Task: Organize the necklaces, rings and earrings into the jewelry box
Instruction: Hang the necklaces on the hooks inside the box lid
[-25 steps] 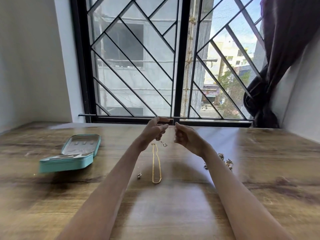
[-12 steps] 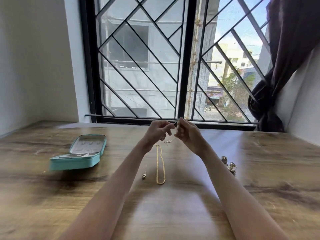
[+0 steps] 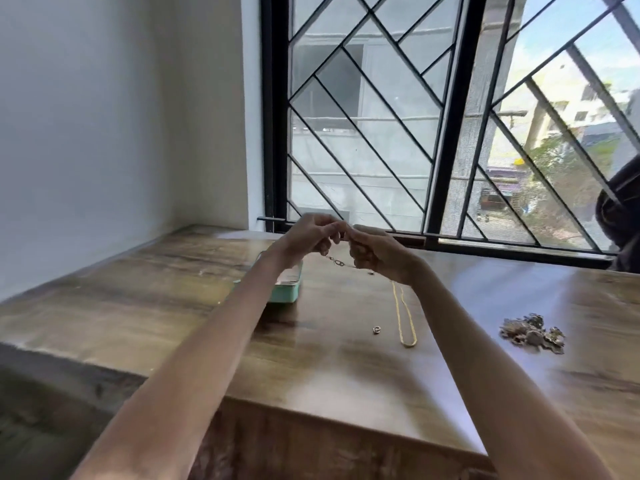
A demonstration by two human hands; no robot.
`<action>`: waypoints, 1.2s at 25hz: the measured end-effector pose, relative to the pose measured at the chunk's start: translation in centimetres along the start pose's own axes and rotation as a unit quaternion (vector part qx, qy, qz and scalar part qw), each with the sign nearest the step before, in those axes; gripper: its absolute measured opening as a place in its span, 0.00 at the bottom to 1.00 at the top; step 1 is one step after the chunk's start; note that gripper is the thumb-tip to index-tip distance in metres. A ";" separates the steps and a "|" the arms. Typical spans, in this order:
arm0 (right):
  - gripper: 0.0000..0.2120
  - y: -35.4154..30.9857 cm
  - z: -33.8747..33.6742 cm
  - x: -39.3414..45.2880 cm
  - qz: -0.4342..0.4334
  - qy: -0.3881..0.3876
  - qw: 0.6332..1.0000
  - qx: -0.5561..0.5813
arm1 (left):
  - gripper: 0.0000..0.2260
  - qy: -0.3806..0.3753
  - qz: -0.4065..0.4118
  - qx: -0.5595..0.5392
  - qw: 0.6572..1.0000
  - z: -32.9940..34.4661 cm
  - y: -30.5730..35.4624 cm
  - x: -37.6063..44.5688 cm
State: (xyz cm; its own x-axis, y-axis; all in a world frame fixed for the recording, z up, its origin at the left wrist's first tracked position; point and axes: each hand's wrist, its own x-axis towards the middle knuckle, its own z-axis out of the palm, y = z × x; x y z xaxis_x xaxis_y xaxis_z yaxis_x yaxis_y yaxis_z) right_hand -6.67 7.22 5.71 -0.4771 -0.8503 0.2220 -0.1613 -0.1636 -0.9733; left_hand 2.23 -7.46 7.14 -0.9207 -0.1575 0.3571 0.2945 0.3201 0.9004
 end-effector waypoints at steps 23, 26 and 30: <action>0.09 1.1 9.0 9.4 0.014 0.077 0.976 -0.205 | 0.12 0.257 -0.184 0.125 0.940 -10.4 -9.9 -0.2; 0.11 0.8 8.6 9.3 0.010 0.069 0.977 -0.204 | 0.10 0.213 -0.246 0.135 0.936 -10.6 -9.8 -0.5; 0.12 0.2 8.5 8.5 0.001 0.051 0.978 -0.203 | 0.05 0.203 -0.266 0.072 0.940 -10.3 -9.4 -1.3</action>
State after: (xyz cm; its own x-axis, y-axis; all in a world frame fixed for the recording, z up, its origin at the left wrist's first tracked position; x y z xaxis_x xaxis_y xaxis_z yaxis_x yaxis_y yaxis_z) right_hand -3.42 -4.27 6.85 -0.5586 -0.7923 0.2454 -0.4803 0.0678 -0.8745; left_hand 3.34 -19.90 0.79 -0.7451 -0.6656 -0.0419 -0.2441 0.2137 0.9459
